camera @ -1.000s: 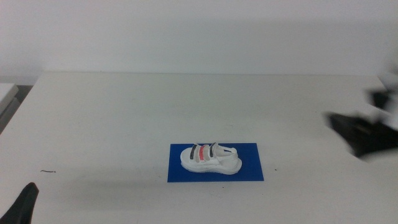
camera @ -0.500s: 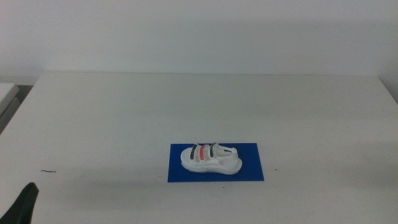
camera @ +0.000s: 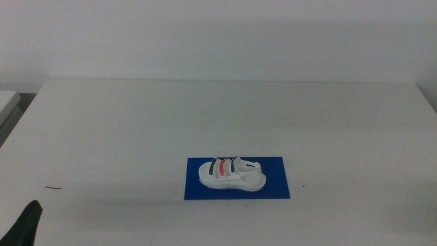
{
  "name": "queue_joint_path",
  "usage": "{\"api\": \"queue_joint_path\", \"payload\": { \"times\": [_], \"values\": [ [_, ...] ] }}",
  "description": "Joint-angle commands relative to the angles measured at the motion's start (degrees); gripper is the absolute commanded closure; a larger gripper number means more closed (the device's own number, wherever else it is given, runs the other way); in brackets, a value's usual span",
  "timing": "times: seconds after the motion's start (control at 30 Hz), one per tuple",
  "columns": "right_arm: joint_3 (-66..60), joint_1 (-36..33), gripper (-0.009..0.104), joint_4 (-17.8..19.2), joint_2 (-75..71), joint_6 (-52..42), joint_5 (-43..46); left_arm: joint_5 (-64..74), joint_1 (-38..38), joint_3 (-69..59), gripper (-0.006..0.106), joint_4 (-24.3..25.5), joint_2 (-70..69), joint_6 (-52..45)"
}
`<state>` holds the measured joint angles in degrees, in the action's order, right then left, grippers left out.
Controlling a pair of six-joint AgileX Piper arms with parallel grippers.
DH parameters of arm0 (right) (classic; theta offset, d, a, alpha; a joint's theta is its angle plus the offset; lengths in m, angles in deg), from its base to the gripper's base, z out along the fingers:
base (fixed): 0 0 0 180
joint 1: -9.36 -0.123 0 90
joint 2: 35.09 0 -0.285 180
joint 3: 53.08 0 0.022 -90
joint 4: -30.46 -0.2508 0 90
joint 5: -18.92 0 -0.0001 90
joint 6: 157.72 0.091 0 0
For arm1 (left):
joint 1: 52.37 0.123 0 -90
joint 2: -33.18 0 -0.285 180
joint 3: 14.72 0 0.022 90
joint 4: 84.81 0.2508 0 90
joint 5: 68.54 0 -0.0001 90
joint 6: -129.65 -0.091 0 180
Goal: Use one arm to grab the shoe from the table and place it on the mat.
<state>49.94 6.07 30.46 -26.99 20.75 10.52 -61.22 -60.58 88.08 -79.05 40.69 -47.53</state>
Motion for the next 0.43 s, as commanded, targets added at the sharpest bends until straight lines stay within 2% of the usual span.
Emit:
{"api": "queue_joint_path", "payload": {
  "times": [0.0,0.17,0.4],
  "values": [
    [-0.23,0.47,0.013,0.00,-0.31,0.00,0.74,-0.70,-0.38,-0.02,0.007,-0.23,0.28,0.08],
    [-0.23,0.47,0.013,-3.84,-0.31,0.00,0.90,-0.70,-0.38,-0.02,0.007,-0.23,0.28,0.08],
    [-0.23,0.47,0.013,-4.07,-0.31,0.00,0.90,-0.70,-0.38,-0.02,0.007,-0.23,0.28,0.08]
  ]
}}
